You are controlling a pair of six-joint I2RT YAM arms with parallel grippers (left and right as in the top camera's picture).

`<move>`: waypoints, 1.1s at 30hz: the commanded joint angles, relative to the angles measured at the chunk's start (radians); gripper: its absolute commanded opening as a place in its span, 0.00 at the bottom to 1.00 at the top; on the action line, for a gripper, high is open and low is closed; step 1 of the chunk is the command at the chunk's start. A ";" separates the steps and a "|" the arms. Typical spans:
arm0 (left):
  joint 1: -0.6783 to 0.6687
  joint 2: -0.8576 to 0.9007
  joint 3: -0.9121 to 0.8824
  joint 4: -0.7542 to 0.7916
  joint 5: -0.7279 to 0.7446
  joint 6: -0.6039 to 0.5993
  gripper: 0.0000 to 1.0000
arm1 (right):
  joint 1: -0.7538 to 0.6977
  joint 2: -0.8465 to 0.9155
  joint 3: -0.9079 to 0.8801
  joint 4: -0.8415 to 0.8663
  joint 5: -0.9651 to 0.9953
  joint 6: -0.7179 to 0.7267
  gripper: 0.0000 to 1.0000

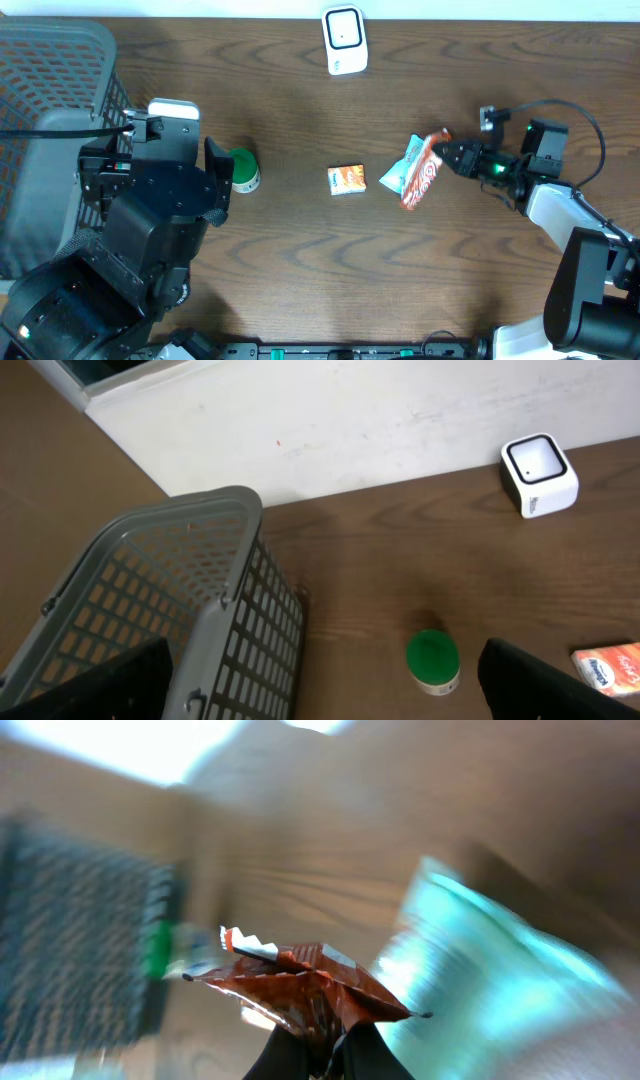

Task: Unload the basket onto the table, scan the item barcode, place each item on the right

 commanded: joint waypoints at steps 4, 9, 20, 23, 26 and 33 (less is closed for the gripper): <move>0.003 0.000 0.006 -0.003 -0.019 0.005 0.98 | 0.023 0.004 0.007 0.134 -0.238 -0.266 0.01; 0.003 0.000 0.006 -0.003 -0.019 0.005 0.98 | 0.076 0.004 0.007 0.158 -0.055 -0.423 0.01; 0.003 0.000 0.006 -0.003 -0.019 0.005 0.98 | 0.143 0.059 0.007 0.223 -0.248 -0.770 0.01; 0.003 0.000 0.006 -0.003 -0.019 0.005 0.98 | 0.143 0.127 0.007 0.382 -0.392 -0.769 0.01; 0.003 0.000 0.006 -0.003 -0.019 0.005 0.98 | 0.143 0.206 0.008 0.603 -0.562 -0.735 0.01; 0.003 0.000 0.006 -0.003 -0.019 0.005 0.98 | 0.163 0.322 0.008 0.722 -0.558 -0.614 0.01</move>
